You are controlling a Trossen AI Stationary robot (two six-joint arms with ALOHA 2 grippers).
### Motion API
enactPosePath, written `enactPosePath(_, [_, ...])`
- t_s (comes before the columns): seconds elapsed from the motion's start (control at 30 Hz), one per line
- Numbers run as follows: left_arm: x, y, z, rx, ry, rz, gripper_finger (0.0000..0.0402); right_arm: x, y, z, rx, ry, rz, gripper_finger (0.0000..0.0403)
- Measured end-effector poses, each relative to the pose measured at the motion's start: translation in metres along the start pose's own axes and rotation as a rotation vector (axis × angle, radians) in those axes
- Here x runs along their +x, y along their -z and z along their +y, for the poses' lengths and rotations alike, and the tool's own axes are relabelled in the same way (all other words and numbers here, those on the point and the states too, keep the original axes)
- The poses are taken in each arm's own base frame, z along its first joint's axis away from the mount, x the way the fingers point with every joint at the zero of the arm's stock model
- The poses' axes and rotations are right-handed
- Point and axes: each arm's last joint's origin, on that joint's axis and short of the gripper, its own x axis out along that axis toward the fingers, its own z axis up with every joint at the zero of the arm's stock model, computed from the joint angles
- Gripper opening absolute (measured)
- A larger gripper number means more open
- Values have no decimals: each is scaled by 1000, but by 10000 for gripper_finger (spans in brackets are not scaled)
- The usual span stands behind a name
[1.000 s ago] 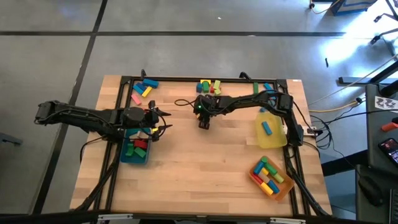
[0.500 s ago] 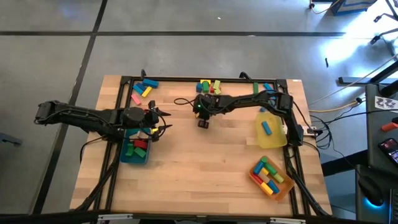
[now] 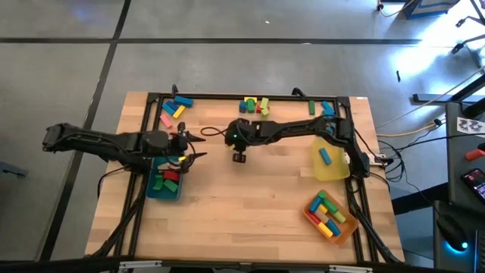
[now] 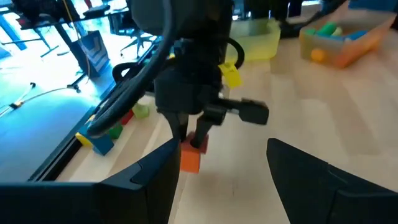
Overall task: Sort blocks by size
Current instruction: Put the orange arch block into the blue bin
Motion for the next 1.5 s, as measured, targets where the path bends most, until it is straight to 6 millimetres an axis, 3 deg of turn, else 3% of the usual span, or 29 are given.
enactPosePath(0.5, [-37, -8, 10, -74, 5, -145, 224, -7, -25, 17, -3, -89, -244, 66])
enactPosePath(0.83, [-54, -12, 15, -108, -2, -242, 224, -10, -48, 39, -29, -158, -512, 66])
enactPosePath(1.1, [-64, -15, 18, -121, -9, -303, 224, 10, -55, 58, -47, -189, -719, 66])
enactPosePath(1.5, [-67, -18, 20, -117, -22, -346, 224, 37, -86, 62, 4, -276, -815, 66])
